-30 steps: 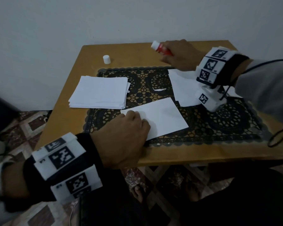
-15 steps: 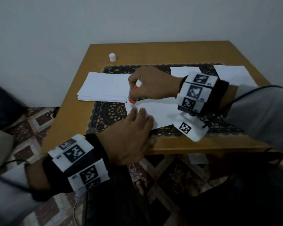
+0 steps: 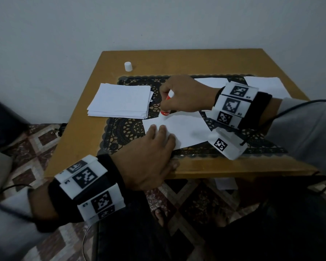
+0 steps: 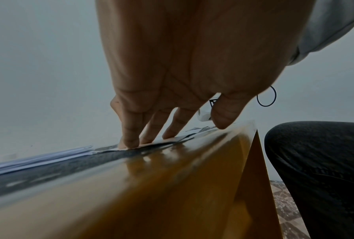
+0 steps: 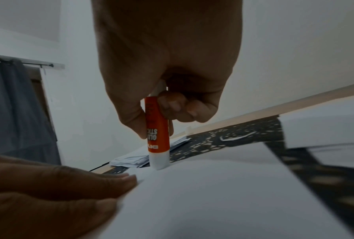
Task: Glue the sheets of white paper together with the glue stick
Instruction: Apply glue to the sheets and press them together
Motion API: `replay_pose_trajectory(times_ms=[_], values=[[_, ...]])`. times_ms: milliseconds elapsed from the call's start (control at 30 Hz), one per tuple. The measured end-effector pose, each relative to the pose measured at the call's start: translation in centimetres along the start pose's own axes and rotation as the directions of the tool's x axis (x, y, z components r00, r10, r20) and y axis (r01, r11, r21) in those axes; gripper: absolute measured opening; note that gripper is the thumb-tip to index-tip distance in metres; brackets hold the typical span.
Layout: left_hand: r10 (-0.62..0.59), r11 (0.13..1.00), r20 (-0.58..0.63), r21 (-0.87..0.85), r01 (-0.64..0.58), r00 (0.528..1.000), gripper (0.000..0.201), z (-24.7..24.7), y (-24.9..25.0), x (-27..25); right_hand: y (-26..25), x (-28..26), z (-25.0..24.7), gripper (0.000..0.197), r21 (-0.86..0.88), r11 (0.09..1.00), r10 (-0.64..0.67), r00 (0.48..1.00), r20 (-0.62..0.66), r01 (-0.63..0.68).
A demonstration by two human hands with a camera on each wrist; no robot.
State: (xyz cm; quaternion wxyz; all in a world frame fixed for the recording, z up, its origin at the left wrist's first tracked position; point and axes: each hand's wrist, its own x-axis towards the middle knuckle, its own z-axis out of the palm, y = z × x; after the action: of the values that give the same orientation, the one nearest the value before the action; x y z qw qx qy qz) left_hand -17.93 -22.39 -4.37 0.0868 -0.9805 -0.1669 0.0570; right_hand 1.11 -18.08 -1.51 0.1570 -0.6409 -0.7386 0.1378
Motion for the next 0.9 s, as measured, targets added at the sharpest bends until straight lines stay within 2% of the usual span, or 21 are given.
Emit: replay_pose_trajectory(times_ms=[67,200,400,500,633,733,833,900], values=[[-0.020,0.998,0.059,-0.053,0.023,0.998,0.076,0.3,-0.2,0.1,0.7,-0.4,-0.1,0.019,0.028,0.999,0.031,1.000,-0.005,-0.031],[-0.028,0.995,0.050,-0.089,0.032,0.998,0.073,0.1,-0.4,0.5,1.6,-1.2,-0.5,0.019,0.016,0.998,0.059,0.998,-0.038,-0.059],[-0.026,0.999,0.060,-0.037,0.028,0.998,0.074,-0.2,-0.6,1.1,2.8,-2.6,-1.0,0.019,0.002,0.996,0.089,0.993,-0.079,-0.089],[-0.039,0.999,0.070,-0.004,0.039,0.997,0.068,-0.6,-0.8,1.6,3.4,-3.2,-1.4,0.020,-0.029,0.993,0.110,0.990,-0.093,-0.113],[-0.036,0.998,0.100,0.045,0.032,0.994,0.051,-0.9,-1.3,2.7,4.4,-4.0,-2.0,0.022,-0.075,0.985,0.144,0.984,-0.108,-0.153],[-0.041,0.997,0.125,0.063,0.033,0.991,0.047,-1.3,-1.5,3.6,4.8,-4.4,-2.4,0.022,-0.096,0.979,0.162,0.974,-0.158,-0.179],[-0.035,0.998,0.153,0.049,0.028,0.988,0.050,-1.7,-2.0,4.7,4.5,-4.8,-2.7,0.018,-0.078,0.982,0.146,0.958,-0.248,-0.170],[-0.022,0.999,0.184,0.033,0.016,0.983,0.055,-2.0,-2.6,5.3,3.9,-5.2,-2.7,0.015,-0.105,0.987,0.092,0.962,-0.256,-0.123]])
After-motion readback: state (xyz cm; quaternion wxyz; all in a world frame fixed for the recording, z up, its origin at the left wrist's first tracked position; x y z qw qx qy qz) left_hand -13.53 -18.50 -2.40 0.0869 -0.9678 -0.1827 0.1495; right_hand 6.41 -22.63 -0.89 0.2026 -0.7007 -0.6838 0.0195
